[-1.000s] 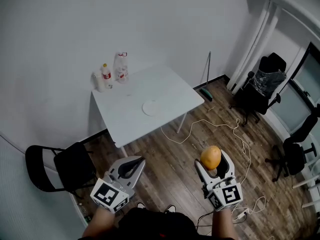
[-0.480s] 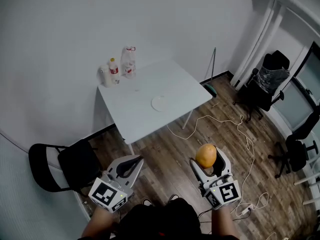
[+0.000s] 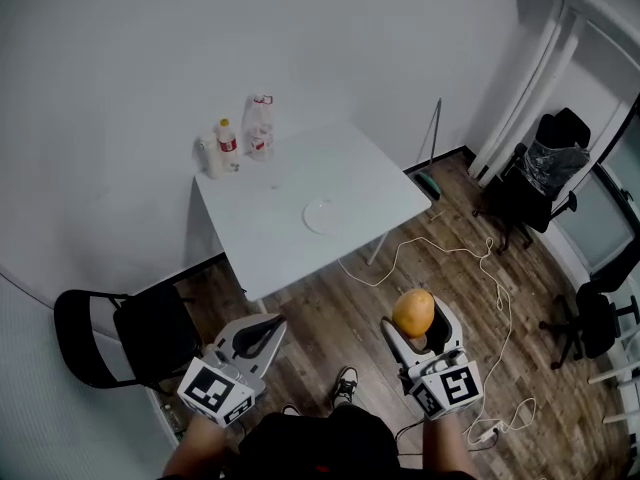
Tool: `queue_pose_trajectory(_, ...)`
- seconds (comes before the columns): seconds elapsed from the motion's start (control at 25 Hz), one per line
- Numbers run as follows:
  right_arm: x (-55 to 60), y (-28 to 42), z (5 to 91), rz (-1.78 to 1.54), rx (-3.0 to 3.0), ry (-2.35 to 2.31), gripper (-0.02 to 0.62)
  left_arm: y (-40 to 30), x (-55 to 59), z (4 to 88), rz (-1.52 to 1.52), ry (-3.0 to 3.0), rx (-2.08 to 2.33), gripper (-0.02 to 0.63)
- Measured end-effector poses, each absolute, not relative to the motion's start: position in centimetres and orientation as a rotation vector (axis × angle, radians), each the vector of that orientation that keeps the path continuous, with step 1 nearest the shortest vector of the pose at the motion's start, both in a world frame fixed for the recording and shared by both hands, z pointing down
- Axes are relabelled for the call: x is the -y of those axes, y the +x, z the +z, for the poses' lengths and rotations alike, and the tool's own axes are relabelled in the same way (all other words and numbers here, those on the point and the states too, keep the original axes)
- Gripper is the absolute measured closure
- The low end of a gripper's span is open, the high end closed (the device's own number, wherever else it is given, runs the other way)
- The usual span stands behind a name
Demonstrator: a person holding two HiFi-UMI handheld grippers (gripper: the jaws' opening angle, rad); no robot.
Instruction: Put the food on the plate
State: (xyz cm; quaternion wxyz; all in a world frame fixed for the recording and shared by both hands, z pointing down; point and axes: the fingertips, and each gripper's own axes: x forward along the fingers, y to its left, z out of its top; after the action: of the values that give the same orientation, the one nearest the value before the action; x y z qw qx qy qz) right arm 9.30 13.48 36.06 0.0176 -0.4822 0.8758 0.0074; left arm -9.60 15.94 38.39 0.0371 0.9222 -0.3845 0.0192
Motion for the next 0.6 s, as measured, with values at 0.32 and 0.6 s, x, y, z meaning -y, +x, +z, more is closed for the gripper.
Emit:
queue_pose_trajectory(0.32,-4.8,15.7,36.0,0.002,-2.715,-1.468,0.225,-3.5,-7.2,37.7,0.078,2.826,1.231,0.583)
queue_pose_trajectory(0.6,1.0,22.3,36.2,-0.029,-2.737,-1.450,0.225,2.9,-1.2,36.7,0.093,2.821,1.275,0.583)
